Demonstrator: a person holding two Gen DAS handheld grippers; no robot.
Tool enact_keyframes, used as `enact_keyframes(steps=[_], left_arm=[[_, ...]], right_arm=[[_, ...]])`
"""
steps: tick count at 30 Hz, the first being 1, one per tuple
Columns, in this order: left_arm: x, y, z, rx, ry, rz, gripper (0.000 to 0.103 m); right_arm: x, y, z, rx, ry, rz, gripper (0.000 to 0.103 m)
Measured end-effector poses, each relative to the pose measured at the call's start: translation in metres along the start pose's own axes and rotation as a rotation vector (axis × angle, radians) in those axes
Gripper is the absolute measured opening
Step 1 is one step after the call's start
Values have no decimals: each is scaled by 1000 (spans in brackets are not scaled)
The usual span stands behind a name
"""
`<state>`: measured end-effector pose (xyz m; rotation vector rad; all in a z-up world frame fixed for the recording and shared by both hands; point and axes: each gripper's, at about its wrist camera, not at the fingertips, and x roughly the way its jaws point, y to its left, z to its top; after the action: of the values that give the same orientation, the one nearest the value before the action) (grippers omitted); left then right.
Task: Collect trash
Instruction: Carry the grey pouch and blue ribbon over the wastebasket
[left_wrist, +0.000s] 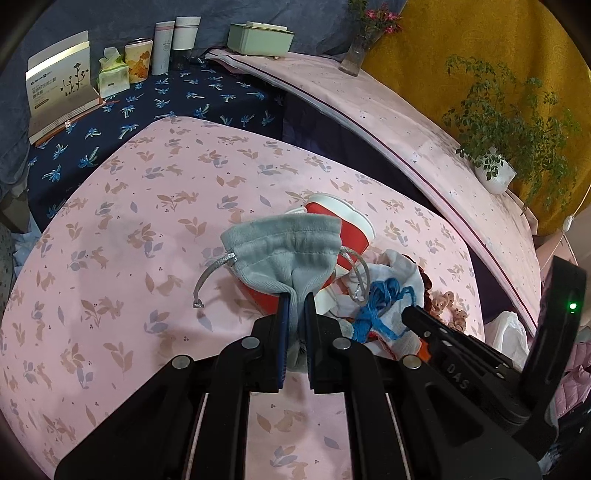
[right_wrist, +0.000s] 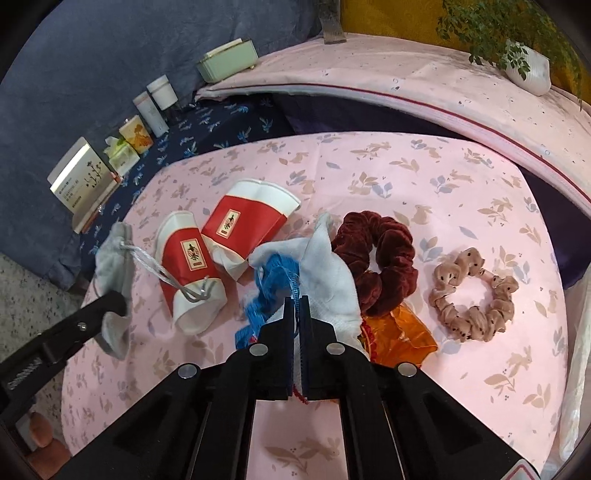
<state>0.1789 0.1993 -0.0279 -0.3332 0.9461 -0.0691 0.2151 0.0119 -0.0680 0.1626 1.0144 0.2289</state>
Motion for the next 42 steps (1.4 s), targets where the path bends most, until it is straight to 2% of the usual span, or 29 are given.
enact_keyframes(steps=[12, 19, 27, 42], left_arm=[[-25, -44, 1, 77, -42, -37, 8], [-38, -85, 1, 144, -59, -77, 8], [-44, -156, -9, 260, -53, -158, 8], [-15, -295, -71, 463, 72, -324, 8]], right_arm=[[-78, -15, 16, 23, -150, 48, 3], [-137, -39, 28, 51, -256, 38, 3], [-185, -95, 24, 119, -331, -27, 3], [-226, -222, -27, 292, -357, -193, 3]])
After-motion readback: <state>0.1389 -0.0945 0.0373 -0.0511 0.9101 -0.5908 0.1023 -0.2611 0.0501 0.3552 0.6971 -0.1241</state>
